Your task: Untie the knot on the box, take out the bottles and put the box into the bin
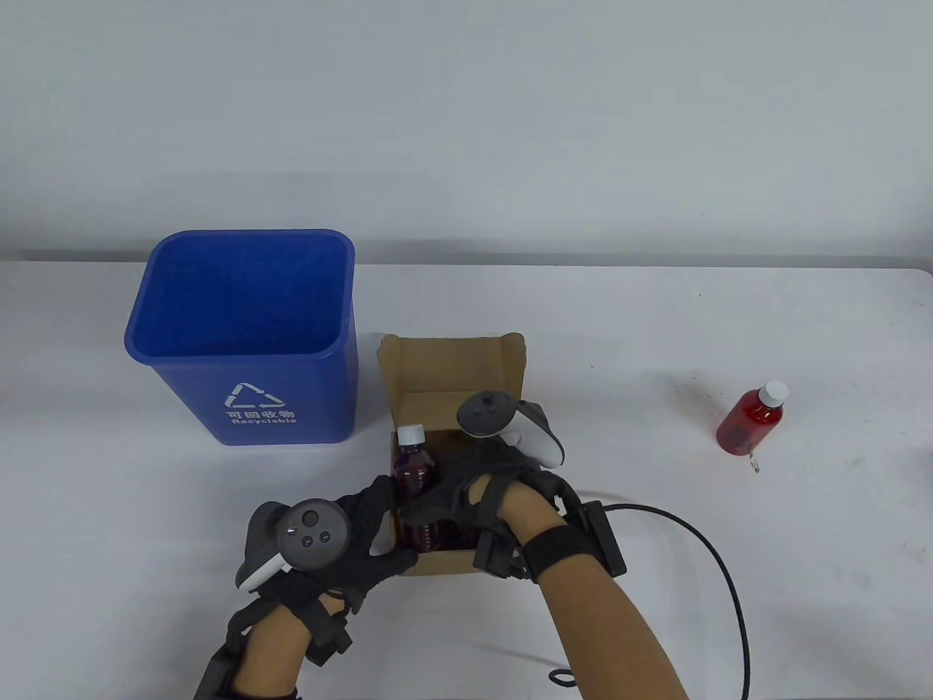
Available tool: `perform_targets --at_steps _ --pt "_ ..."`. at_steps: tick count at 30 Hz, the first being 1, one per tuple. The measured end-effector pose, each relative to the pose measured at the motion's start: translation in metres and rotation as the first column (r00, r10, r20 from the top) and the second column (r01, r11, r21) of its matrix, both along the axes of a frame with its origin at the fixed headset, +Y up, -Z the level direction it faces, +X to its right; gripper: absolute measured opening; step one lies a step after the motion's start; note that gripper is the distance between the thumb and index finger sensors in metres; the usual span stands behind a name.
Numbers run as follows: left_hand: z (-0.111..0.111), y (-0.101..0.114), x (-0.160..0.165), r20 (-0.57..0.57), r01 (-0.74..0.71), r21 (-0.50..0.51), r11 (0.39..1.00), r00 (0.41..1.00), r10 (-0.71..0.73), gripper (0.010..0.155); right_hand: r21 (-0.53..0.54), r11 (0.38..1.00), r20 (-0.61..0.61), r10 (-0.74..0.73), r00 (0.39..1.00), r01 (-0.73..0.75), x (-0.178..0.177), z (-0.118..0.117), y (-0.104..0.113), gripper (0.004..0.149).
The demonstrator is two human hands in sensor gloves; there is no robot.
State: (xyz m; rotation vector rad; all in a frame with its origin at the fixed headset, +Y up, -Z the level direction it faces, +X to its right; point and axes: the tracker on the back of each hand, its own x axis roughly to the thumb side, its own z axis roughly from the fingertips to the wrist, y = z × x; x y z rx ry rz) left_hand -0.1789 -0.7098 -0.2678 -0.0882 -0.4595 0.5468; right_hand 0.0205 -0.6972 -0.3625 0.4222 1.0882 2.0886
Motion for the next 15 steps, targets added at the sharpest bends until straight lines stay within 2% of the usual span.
perform_targets --at_steps 4,6,10,15 --pt "0.001 0.0 0.0 0.001 0.006 0.004 1.0 1.0 -0.006 0.096 0.057 0.998 -0.018 -0.038 0.999 0.039 -0.003 0.006 0.009 0.083" --pt "0.001 -0.001 0.001 0.004 0.004 0.002 1.0 1.0 -0.004 0.097 0.096 0.989 0.004 -0.114 0.993 0.113 -0.005 0.01 0.014 0.082" --pt "0.002 -0.001 0.002 0.005 0.014 0.003 1.0 1.0 -0.014 0.096 0.146 0.982 -0.009 -0.117 0.993 0.117 -0.003 0.014 0.02 0.082" --pt "0.002 -0.001 0.001 0.007 0.009 0.001 1.0 1.0 -0.009 0.096 0.228 0.955 0.088 -0.212 0.973 0.188 0.019 0.011 0.039 0.083"
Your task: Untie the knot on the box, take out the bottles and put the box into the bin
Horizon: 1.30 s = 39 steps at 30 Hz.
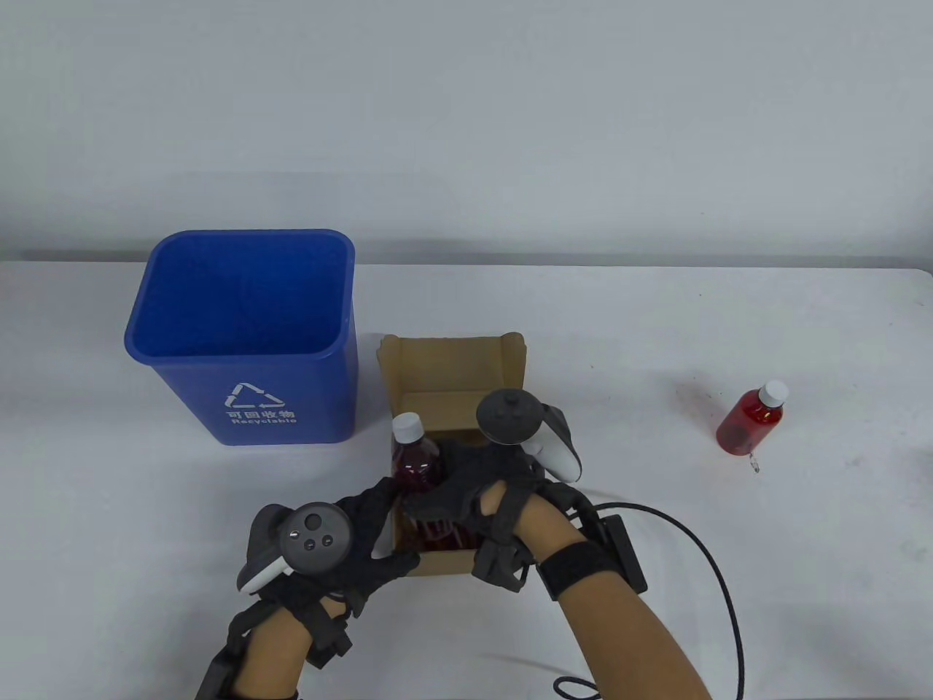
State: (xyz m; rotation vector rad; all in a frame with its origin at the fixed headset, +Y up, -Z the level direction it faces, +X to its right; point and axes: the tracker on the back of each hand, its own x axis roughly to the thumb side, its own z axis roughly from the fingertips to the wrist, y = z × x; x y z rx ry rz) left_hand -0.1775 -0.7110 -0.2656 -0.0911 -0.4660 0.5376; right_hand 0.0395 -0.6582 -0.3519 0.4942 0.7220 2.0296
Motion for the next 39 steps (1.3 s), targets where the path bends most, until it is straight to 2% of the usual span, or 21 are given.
perform_targets --at_steps 3,9,15,21,26,32,39 --pt "0.0 0.0 0.0 -0.001 0.0 -0.002 1.0 1.0 0.0 0.096 0.081 0.997 0.064 0.006 0.998 -0.011 0.02 -0.004 0.015 0.083" --pt "0.001 0.001 0.001 0.001 0.005 -0.002 1.0 1.0 -0.005 0.095 0.23 0.973 0.293 -0.036 0.955 -0.034 0.077 -0.015 0.04 0.082" --pt "0.001 0.001 0.001 0.003 0.004 -0.005 1.0 1.0 -0.004 0.095 0.296 0.948 0.479 -0.039 0.877 -0.12 0.135 -0.023 0.042 0.081" --pt "0.001 0.001 0.001 0.006 0.002 -0.011 1.0 1.0 -0.002 0.095 0.337 0.914 0.656 -0.056 0.753 -0.225 0.183 -0.028 0.019 0.082" --pt "0.0 0.0 0.0 -0.006 0.0 -0.009 1.0 1.0 0.0 0.093 0.337 0.9 0.741 -0.072 0.668 -0.277 0.21 -0.031 -0.005 0.082" --pt "-0.002 0.0 -0.001 -0.025 -0.014 -0.012 1.0 1.0 0.013 0.09 0.293 0.914 0.788 -0.064 0.612 -0.282 0.231 -0.038 -0.032 0.082" --pt "-0.004 0.001 -0.001 -0.021 -0.004 -0.016 1.0 1.0 0.003 0.091 0.195 0.944 0.809 -0.003 0.588 -0.265 0.245 -0.05 -0.068 0.081"
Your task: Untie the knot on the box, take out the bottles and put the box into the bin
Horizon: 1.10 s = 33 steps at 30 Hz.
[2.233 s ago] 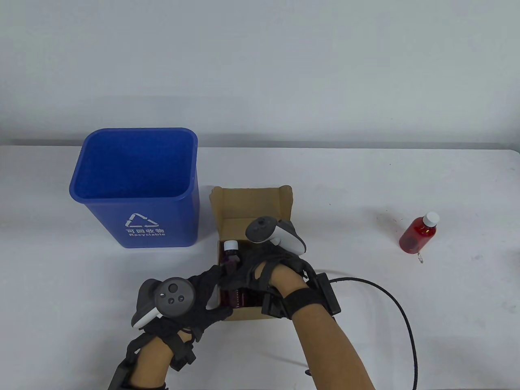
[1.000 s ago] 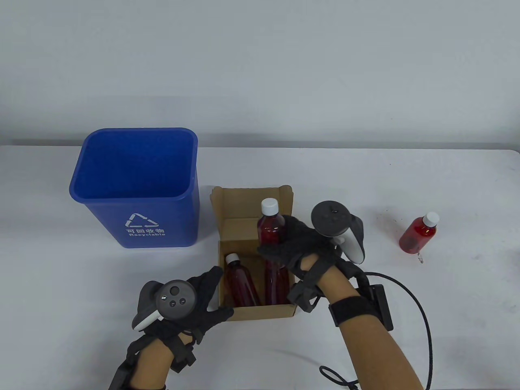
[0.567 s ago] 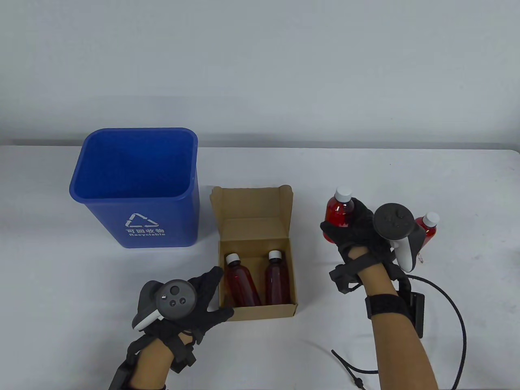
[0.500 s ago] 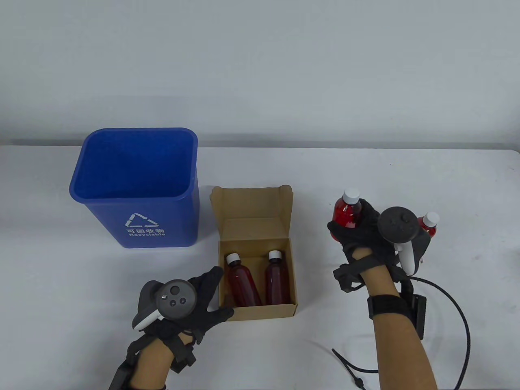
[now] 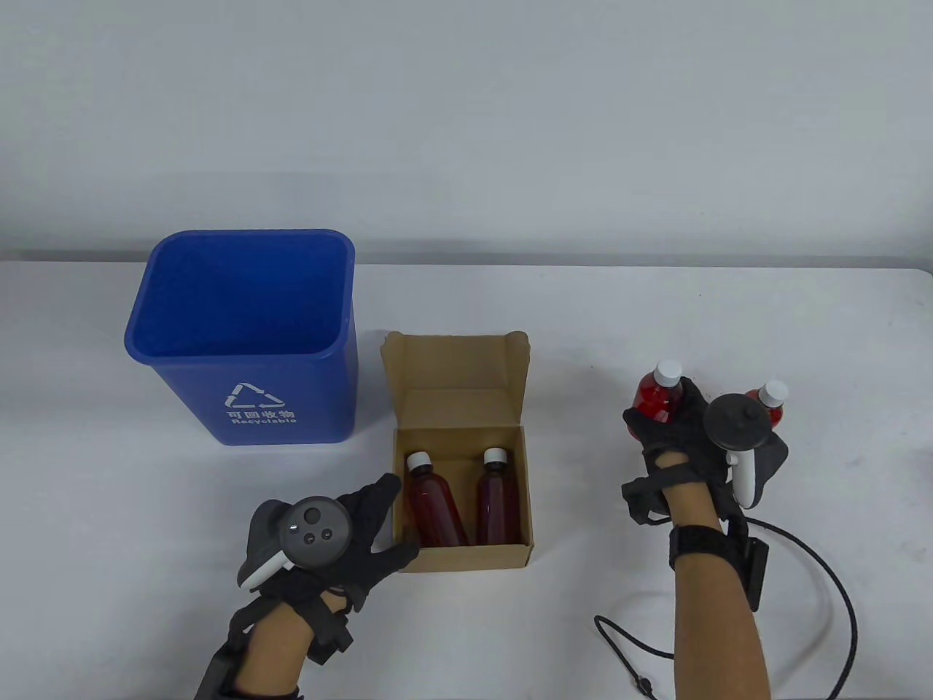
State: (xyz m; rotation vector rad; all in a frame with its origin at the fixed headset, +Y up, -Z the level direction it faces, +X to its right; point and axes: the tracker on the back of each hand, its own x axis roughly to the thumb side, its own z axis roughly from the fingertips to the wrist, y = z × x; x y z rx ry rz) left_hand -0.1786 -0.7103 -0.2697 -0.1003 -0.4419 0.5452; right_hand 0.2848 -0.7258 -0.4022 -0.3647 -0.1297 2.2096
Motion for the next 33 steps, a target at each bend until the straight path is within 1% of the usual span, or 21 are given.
perform_targets --at_steps 4,8,15,20,24,26,27,29,32,33 --pt "0.0 0.001 0.0 -0.001 0.006 0.001 1.0 1.0 -0.006 0.091 -0.047 0.998 0.025 -0.049 0.998 0.05 0.006 -0.005 -0.018 0.081" --pt "-0.002 0.001 -0.001 -0.002 0.006 -0.001 1.0 1.0 -0.006 0.091 -0.057 0.998 0.054 -0.01 0.998 0.013 0.012 -0.008 -0.028 0.081" --pt "-0.004 0.0 -0.003 -0.006 0.001 -0.009 1.0 1.0 -0.001 0.091 -0.105 0.994 0.053 0.017 0.998 -0.012 0.01 -0.007 -0.028 0.083" --pt "-0.003 0.0 -0.002 -0.008 0.003 -0.005 1.0 1.0 -0.003 0.091 -0.159 0.987 0.045 -0.008 0.999 0.015 0.006 0.001 -0.024 0.088" --pt "-0.002 0.0 -0.002 -0.009 0.004 -0.003 1.0 1.0 -0.004 0.09 -0.228 0.974 0.017 -0.003 1.0 0.007 0.001 0.013 -0.012 0.089" --pt "-0.002 0.0 -0.001 -0.009 0.007 -0.001 1.0 1.0 -0.007 0.09 -0.223 0.975 0.001 0.008 1.0 -0.008 -0.003 0.02 -0.002 0.093" --pt "-0.002 0.0 -0.001 -0.009 0.006 -0.001 1.0 1.0 -0.006 0.09 -0.21 0.977 -0.008 0.016 1.0 -0.018 -0.005 0.022 0.003 0.093" --pt "-0.001 -0.001 -0.001 -0.01 0.003 0.0 1.0 1.0 -0.003 0.09 -0.166 0.985 -0.019 0.04 0.999 -0.043 -0.012 0.03 0.02 0.094" --pt "-0.001 -0.001 -0.001 -0.011 -0.003 -0.002 1.0 1.0 0.003 0.09 -0.062 0.996 -0.038 0.054 0.998 -0.057 -0.025 0.041 0.05 0.094" --pt "-0.001 -0.001 -0.001 -0.011 -0.005 -0.003 1.0 1.0 0.005 0.09 -0.043 0.997 -0.042 0.064 0.997 -0.066 -0.029 0.044 0.057 0.094"
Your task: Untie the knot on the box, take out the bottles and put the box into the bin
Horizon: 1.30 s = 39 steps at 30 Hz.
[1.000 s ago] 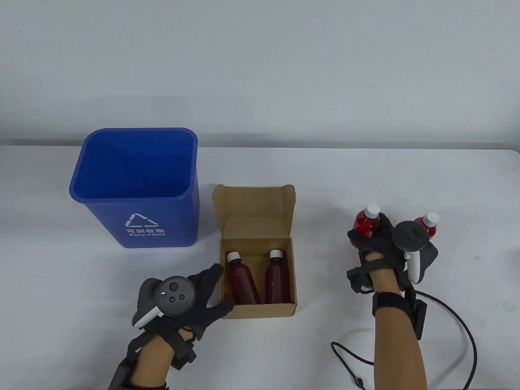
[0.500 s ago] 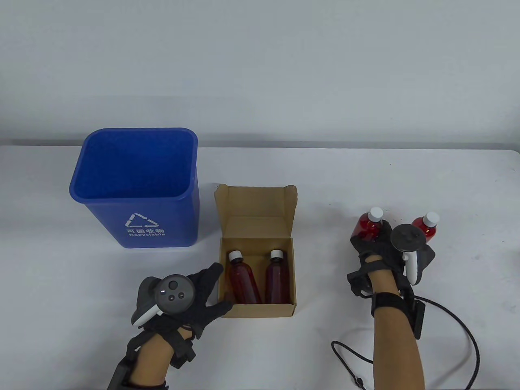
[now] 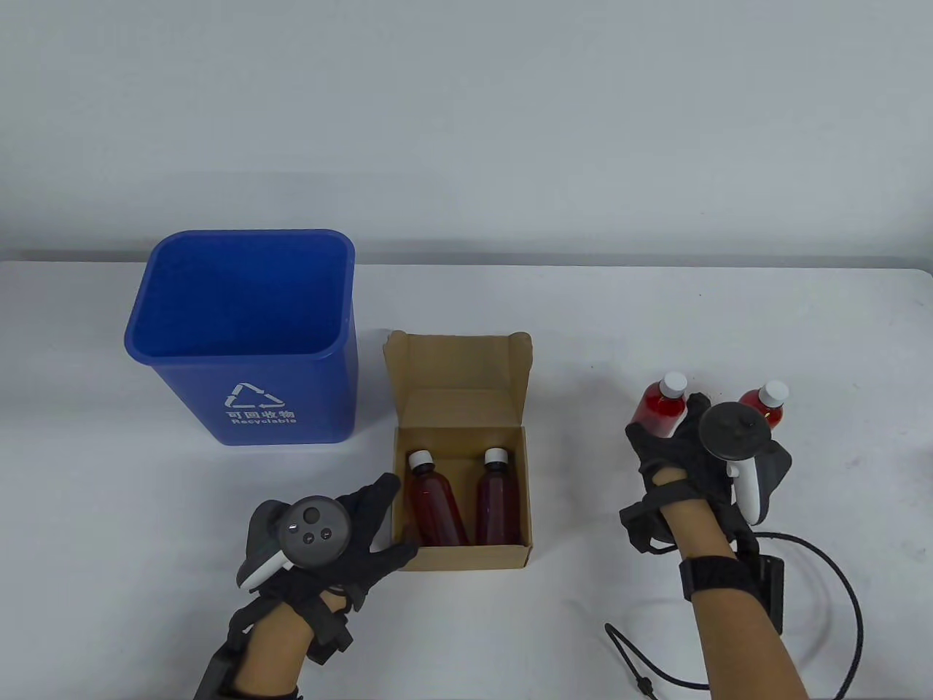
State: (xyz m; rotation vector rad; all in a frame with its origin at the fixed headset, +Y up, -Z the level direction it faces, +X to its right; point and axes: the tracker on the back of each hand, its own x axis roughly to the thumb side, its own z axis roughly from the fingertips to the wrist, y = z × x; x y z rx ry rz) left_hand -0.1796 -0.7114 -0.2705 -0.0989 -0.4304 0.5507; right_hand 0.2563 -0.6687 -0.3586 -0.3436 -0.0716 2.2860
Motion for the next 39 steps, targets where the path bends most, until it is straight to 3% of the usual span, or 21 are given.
perform_targets --at_steps 5,9,15,18,23,31,39 --pt "0.001 0.0 0.0 -0.003 -0.004 -0.001 1.0 1.0 0.004 0.091 0.107 0.992 -0.081 0.081 0.993 -0.072 -0.032 0.013 0.048 0.09" --pt "0.003 0.0 0.001 -0.006 0.006 0.006 1.0 1.0 -0.005 0.091 0.156 0.98 -0.184 0.148 0.972 -0.12 -0.067 0.024 0.073 0.084" --pt "0.004 0.0 0.0 -0.009 0.007 0.006 1.0 1.0 -0.007 0.091 0.245 0.917 -0.347 0.387 0.855 -0.316 -0.137 0.043 0.09 0.078" --pt "0.004 0.0 0.0 -0.011 0.01 0.009 1.0 1.0 -0.01 0.091 0.251 0.879 -0.441 0.478 0.76 -0.407 -0.174 0.051 0.086 0.075" --pt "0.004 0.0 0.0 -0.011 0.008 0.009 1.0 1.0 -0.008 0.091 0.228 0.852 -0.549 0.512 0.66 -0.471 -0.218 0.056 0.072 0.076" --pt "0.004 0.0 0.0 -0.011 0.01 0.009 1.0 1.0 -0.01 0.091 0.108 0.757 -0.691 0.523 0.5 -0.644 -0.271 0.051 0.036 0.077" --pt "0.004 0.0 0.0 -0.008 0.007 0.008 1.0 1.0 -0.007 0.091 -0.067 0.675 -0.752 0.45 0.482 -0.734 -0.295 0.024 -0.011 0.082"
